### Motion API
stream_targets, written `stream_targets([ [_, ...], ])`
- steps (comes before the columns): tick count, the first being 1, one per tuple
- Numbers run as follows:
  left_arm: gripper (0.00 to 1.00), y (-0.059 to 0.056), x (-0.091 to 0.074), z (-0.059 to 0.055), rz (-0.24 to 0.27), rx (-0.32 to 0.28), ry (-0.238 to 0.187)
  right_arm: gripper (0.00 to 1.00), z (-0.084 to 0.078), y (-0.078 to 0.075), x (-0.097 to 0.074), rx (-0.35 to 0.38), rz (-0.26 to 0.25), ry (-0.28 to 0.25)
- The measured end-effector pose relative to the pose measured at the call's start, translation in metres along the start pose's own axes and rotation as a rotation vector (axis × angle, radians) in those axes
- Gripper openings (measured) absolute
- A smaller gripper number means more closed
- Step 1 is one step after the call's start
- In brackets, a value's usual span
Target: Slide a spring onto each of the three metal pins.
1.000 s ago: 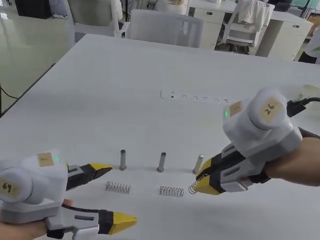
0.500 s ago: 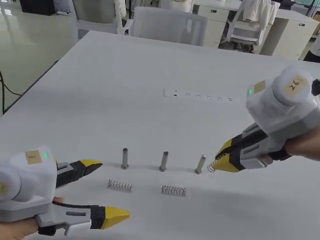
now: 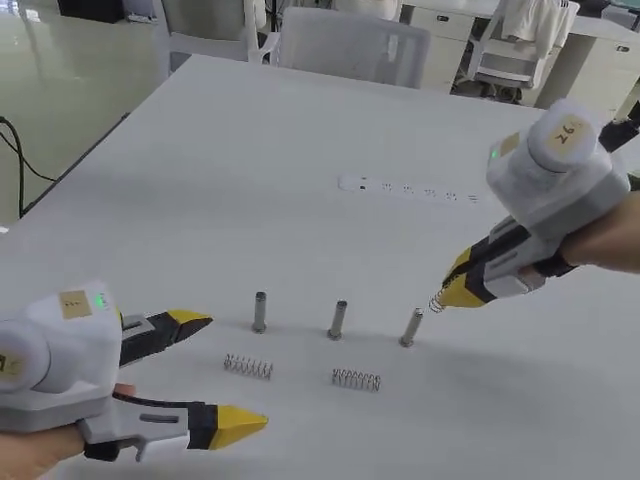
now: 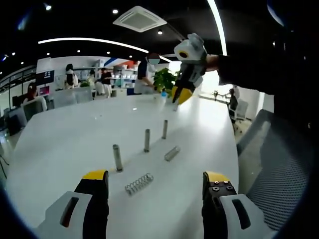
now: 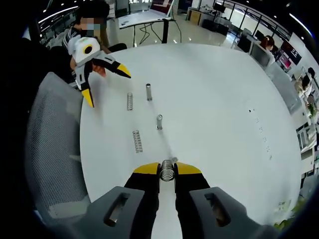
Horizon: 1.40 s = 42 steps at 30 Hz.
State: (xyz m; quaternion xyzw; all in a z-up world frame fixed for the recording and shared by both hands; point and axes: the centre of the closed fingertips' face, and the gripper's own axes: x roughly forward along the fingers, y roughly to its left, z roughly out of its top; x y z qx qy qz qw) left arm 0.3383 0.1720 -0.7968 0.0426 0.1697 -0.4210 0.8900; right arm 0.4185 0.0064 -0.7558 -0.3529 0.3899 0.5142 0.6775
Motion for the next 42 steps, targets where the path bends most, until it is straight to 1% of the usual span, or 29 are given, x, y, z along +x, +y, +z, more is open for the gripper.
stream_targets([
  [2,0.73,0.0,0.0,0.0,-0.001,0.0,0.0,0.08,-0.001,-0.002,0.005,-0.009,0.006,0.026],
  [4,0.73,0.0,0.0,0.0,-0.001,0.003,0.001,0.08,-0.002,-0.003,0.008,-0.02,0.009,0.04],
  [6,0.73,0.0,0.0,0.001,-0.001,0.001,-0.001,0.08,-0.001,-0.004,0.011,-0.01,0.025,0.038],
  [8,0.73,0.0,-0.001,0.001,-0.001,0.0,-0.001,0.08,-0.003,-0.006,0.014,-0.01,0.025,0.049],
  [12,0.72,-0.001,-0.001,0.0,-0.004,-0.002,0.001,0.08,-0.002,-0.008,0.02,-0.004,0.035,0.052],
  [15,0.72,0.0,-0.001,-0.001,-0.004,-0.004,0.0,0.08,-0.005,-0.01,0.025,-0.016,0.029,0.077],
  [18,0.72,0.0,-0.001,-0.001,-0.003,-0.005,-0.001,0.08,-0.006,-0.009,0.027,-0.008,0.042,0.08],
  [28,0.71,0.0,-0.002,-0.002,-0.005,-0.007,-0.001,0.08,-0.006,-0.01,0.033,0.0,0.052,0.084],
  [30,0.71,-0.001,-0.001,-0.002,-0.008,-0.007,0.0,0.08,-0.004,-0.011,0.033,0.004,0.055,0.08],
  [34,0.71,-0.001,-0.001,-0.002,-0.01,-0.007,0.001,0.08,-0.008,-0.01,0.037,-0.013,0.058,0.113],
  [38,0.71,0.001,-0.002,-0.003,-0.009,-0.009,0.0,0.08,-0.007,-0.01,0.04,-0.007,0.065,0.115],
  [42,0.7,0.001,-0.002,-0.003,-0.009,-0.009,-0.001,0.08,-0.011,-0.008,0.049,-0.006,0.078,0.137],
])
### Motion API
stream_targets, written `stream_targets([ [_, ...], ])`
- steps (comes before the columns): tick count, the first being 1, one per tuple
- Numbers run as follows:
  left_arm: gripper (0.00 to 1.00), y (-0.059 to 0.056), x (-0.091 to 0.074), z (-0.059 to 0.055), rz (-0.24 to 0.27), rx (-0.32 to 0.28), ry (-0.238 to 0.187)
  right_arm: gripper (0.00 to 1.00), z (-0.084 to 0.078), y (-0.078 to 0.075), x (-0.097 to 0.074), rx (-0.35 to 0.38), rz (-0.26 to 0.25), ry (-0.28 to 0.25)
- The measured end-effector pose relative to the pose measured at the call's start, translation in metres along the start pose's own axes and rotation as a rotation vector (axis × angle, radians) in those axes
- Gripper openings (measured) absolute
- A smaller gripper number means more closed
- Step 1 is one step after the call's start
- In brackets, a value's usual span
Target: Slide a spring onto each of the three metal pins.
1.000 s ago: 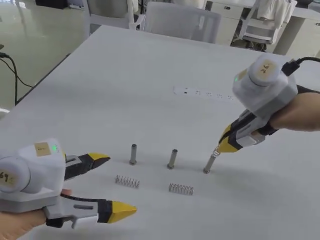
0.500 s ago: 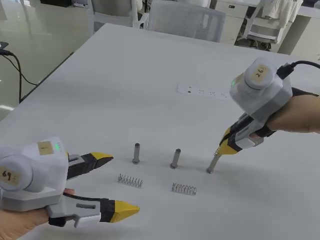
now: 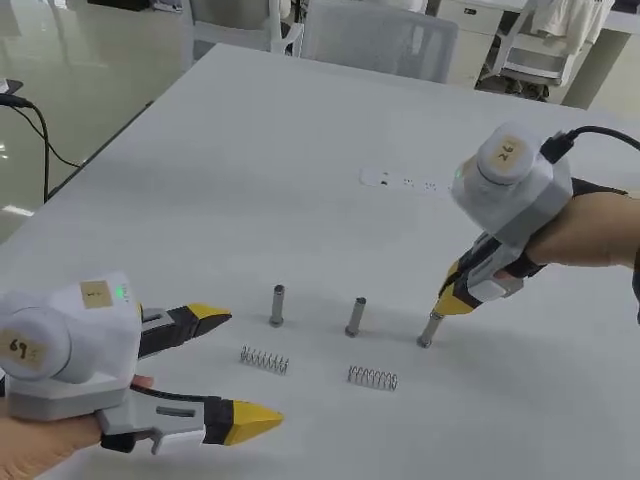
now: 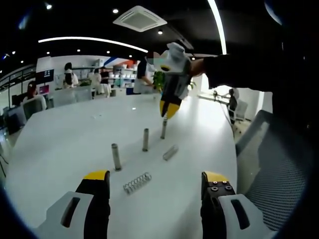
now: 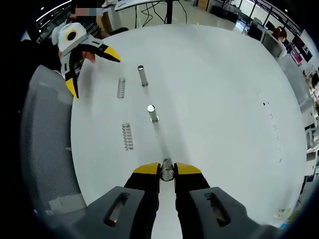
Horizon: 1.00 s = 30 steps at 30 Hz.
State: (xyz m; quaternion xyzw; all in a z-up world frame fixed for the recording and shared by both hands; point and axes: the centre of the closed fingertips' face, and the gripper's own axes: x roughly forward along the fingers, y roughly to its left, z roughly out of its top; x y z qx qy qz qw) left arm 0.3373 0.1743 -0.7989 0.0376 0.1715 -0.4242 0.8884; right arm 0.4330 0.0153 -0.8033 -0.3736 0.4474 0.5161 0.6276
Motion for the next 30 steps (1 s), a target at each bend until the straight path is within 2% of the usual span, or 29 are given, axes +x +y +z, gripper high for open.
stream_targets([
  [8,0.7,0.002,-0.001,0.0,0.005,0.002,0.0,0.08,-0.004,-0.001,0.016,0.016,0.014,0.017],
  [16,0.7,0.001,0.0,0.001,0.004,0.004,0.001,0.08,-0.009,0.0,0.032,0.016,0.006,0.031],
  [23,0.7,0.0,-0.001,0.002,0.006,0.005,0.001,0.08,-0.013,-0.001,0.041,0.019,0.006,0.035],
  [30,0.69,-0.001,-0.002,0.002,0.006,0.006,0.004,0.09,-0.012,-0.002,0.042,0.019,0.003,0.026],
])
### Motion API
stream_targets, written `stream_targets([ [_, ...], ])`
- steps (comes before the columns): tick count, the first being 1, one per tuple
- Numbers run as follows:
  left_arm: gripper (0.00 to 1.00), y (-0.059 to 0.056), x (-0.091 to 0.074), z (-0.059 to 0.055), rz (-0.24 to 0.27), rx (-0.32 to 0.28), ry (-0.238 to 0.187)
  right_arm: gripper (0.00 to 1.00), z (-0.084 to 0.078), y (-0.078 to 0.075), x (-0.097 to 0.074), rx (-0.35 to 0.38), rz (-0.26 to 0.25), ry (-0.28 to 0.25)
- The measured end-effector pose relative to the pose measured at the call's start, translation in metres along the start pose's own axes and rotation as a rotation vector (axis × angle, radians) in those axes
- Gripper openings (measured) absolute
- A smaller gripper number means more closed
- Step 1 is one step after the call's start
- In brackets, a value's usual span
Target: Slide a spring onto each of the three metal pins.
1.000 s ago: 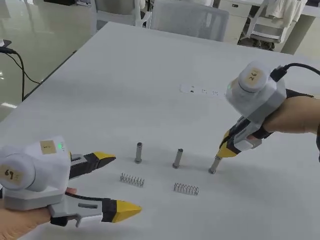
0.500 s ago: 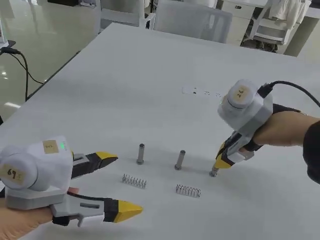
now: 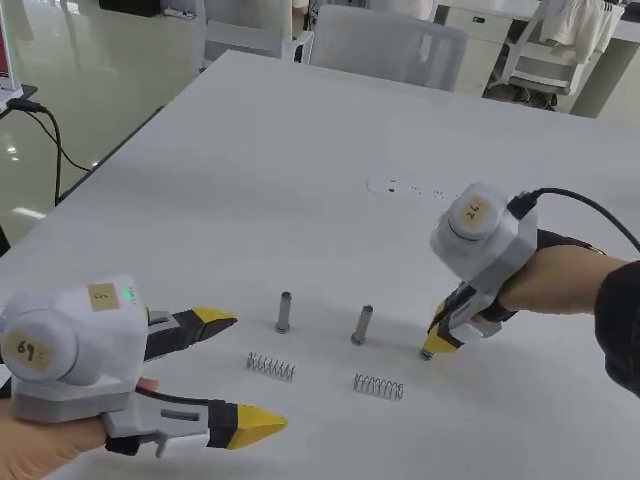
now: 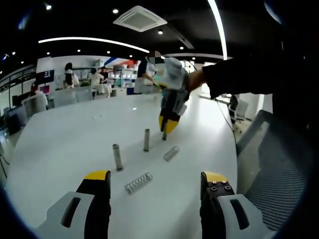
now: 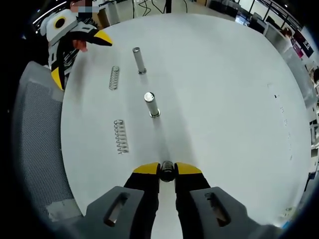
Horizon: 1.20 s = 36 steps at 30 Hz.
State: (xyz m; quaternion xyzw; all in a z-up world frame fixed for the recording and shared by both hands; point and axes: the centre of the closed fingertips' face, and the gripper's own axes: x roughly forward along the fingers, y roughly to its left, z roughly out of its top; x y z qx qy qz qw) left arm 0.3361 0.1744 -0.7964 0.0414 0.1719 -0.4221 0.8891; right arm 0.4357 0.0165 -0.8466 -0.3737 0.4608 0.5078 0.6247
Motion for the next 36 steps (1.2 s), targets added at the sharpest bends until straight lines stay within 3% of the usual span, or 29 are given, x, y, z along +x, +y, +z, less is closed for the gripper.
stream_targets([
  [9,0.69,0.0,0.0,0.0,0.002,-0.002,0.0,0.17,-0.001,0.002,0.002,-0.002,-0.003,-0.025],
  [21,0.69,-0.001,0.002,0.001,-0.006,0.002,0.002,0.24,0.008,0.002,-0.009,-0.006,-0.029,-0.077],
  [30,0.68,-0.002,0.002,0.002,-0.008,0.004,0.001,0.25,0.029,0.008,-0.027,-0.045,-0.054,-0.129],
  [36,0.68,-0.003,0.002,0.003,-0.009,0.007,0.0,0.24,0.04,0.021,-0.033,-0.075,-0.05,-0.152],
])
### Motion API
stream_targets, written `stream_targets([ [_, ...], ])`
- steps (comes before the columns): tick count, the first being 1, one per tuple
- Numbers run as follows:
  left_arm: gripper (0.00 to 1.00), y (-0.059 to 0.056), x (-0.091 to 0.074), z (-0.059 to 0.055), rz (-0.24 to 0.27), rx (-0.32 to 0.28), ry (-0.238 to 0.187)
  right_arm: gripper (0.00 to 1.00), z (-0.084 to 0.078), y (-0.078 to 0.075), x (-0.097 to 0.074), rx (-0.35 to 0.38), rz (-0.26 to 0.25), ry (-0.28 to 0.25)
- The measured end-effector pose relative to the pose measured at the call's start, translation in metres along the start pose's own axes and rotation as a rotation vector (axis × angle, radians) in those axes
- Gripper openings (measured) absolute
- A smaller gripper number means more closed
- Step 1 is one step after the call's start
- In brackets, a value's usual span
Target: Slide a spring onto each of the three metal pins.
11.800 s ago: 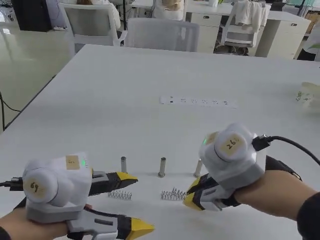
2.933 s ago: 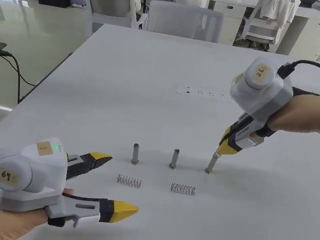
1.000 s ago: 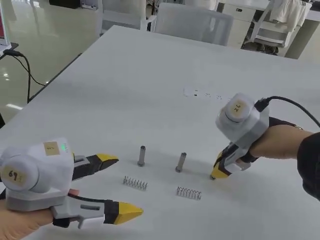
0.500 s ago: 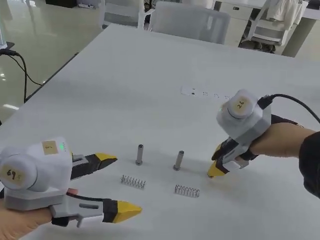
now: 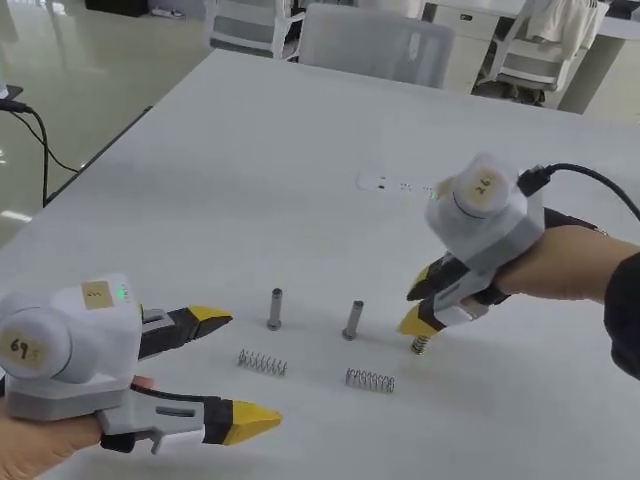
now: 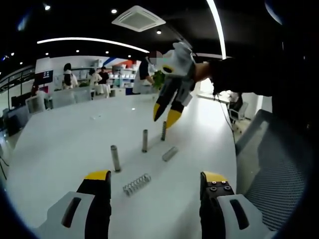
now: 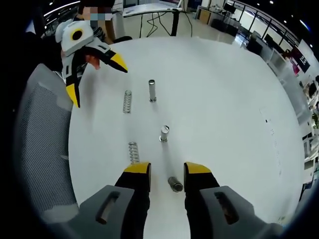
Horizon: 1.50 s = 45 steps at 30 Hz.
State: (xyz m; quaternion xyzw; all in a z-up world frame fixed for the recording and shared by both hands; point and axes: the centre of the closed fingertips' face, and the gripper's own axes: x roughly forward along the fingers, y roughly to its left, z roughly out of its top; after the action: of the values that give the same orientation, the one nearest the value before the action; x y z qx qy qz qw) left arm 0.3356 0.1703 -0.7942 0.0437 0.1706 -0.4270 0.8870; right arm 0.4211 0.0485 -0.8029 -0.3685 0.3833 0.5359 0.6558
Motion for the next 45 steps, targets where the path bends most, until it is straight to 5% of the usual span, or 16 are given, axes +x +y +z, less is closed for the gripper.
stream_targets([
  [21,0.68,-0.002,-0.001,0.003,-0.003,0.013,-0.003,0.21,-0.003,0.042,0.012,-0.037,0.074,0.019],
  [45,0.67,-0.005,0.0,0.002,-0.008,0.013,0.003,0.17,-0.017,0.057,0.043,-0.022,0.118,0.062],
])
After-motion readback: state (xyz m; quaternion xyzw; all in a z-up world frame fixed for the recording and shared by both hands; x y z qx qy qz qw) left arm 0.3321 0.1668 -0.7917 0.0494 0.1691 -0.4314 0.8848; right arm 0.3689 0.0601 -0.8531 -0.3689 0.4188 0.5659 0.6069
